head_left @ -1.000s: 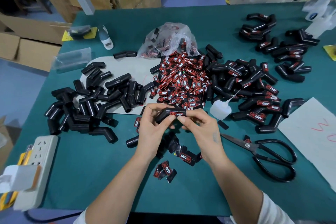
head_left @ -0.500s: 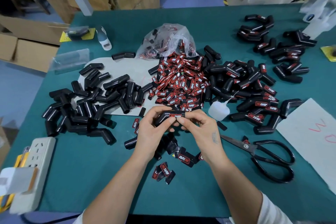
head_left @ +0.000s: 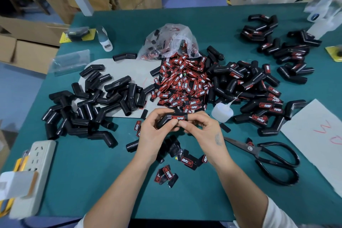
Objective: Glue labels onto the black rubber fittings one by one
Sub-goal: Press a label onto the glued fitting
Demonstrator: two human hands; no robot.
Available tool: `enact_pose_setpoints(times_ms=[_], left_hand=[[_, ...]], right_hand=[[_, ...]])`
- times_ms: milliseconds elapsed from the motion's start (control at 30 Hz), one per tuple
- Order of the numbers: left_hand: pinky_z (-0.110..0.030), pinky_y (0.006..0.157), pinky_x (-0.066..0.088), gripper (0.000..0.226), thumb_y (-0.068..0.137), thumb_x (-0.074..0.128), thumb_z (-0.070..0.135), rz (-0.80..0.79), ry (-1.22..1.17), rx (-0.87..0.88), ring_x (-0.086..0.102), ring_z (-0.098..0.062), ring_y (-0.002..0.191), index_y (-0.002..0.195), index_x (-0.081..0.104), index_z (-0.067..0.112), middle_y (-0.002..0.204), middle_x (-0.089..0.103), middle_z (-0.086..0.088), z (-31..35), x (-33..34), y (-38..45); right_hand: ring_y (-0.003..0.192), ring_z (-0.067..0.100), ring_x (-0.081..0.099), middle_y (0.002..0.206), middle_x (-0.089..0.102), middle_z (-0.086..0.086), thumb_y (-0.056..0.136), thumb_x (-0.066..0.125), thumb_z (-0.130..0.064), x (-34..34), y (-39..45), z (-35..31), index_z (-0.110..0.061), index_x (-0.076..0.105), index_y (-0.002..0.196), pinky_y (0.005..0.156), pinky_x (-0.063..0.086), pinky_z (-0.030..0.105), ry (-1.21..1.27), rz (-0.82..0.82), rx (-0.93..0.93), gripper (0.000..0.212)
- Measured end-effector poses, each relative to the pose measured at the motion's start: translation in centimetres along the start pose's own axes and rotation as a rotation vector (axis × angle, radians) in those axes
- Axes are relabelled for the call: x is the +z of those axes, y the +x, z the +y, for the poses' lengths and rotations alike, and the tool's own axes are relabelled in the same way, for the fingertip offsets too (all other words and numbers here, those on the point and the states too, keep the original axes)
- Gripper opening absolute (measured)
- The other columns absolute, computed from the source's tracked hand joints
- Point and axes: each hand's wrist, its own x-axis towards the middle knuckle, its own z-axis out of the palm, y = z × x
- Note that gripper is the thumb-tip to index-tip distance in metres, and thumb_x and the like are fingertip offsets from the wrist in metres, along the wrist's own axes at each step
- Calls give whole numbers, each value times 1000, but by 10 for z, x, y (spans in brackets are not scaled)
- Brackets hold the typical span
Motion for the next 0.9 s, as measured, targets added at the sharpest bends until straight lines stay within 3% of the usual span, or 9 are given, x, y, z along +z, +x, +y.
enact_pose_setpoints(times_ms=[300, 567, 633, 767, 900], left_hand=[[-28, 81, 62, 21, 93, 74, -1, 4, -12, -1, 74, -20, 94, 105, 73, 16, 102, 77, -9, 0, 2, -1], [-28, 82, 62, 24, 92, 76, 1, 7, 3, 5, 75, -20, 95, 103, 75, 22, 104, 78, -7, 1, 2, -1], [-29, 83, 62, 26, 93, 76, 1, 9, 26, 18, 75, -20, 97, 104, 76, 25, 105, 78, -6, 1, 1, -1], [-28, 83, 62, 29, 92, 77, -1, 16, 57, 37, 76, -19, 95, 104, 76, 25, 105, 78, -5, -1, 2, -2], [-28, 82, 62, 30, 91, 77, -3, 23, 61, 42, 77, -20, 93, 104, 76, 25, 105, 78, -5, -2, 1, -2]], right_hand=[[75, 12, 64, 102, 63, 23, 86, 82, -5, -1, 0, 0, -1, 80, 96, 75, 54, 23, -40, 22, -1, 11], [79, 13, 64, 104, 63, 25, 86, 83, -8, -1, -1, -1, -4, 80, 96, 77, 55, 25, -25, 0, 7, 11], [78, 13, 64, 104, 63, 25, 85, 84, -11, -1, 0, -1, -3, 80, 96, 78, 55, 26, -13, -3, 19, 14], [77, 17, 63, 101, 60, 25, 78, 85, -24, 1, 0, 1, -2, 78, 89, 81, 53, 42, 22, 13, 25, 25], [76, 16, 62, 94, 62, 16, 77, 85, -29, 0, 1, 2, -6, 79, 85, 78, 53, 35, 48, -7, 16, 25]])
